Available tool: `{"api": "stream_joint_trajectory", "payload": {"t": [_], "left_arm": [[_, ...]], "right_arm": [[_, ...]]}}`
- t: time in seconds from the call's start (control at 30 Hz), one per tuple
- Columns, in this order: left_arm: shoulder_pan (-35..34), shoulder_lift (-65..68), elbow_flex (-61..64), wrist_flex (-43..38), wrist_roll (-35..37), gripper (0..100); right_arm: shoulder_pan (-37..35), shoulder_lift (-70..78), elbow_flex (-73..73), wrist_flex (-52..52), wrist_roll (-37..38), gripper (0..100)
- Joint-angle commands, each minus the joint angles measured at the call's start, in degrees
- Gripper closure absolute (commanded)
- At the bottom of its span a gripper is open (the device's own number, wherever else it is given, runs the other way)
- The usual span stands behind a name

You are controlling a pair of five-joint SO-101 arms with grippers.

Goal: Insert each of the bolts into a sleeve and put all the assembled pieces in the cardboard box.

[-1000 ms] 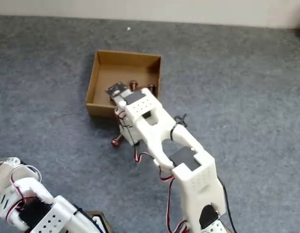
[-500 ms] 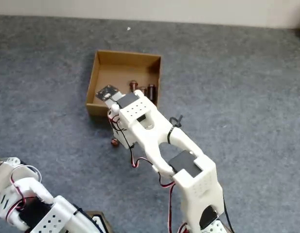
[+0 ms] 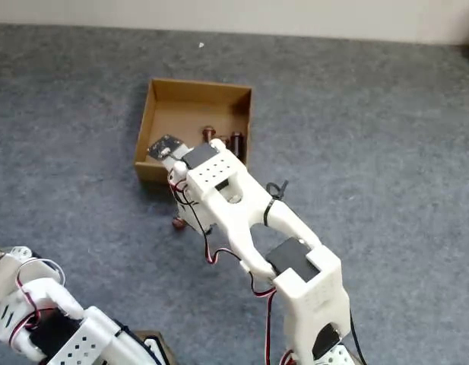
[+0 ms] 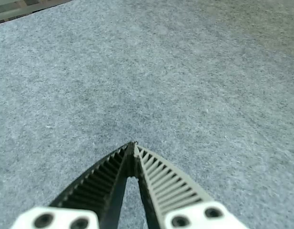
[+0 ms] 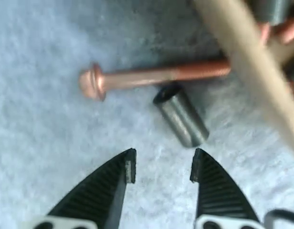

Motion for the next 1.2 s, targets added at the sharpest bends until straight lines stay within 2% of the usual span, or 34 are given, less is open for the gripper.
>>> {"api": "stream_joint_trajectory", "payload": {"t": [0.0, 0.4, 1.0, 1.17], "left_arm": [[-0.6, -0.2, -0.5, -1.8, -0.9, 99], [-0.6, -0.2, -0.5, -1.8, -0.9, 99], [-0.5, -0.2, -0.5, -1.8, -0.9, 99], [-0.4, -0.2, -0.5, -1.8, -0.9, 99]], "right_arm": [[0.5, -4.3, -1.3, 2.0, 1.3, 82.0], [0.5, -3.8, -0.7, -10.3, 1.5, 82.0], [1.7, -3.9, -1.2, -10.6, 1.6, 82.0], [0.6, -3.5, 0.6, -15.9, 7.0, 82.0]]}}
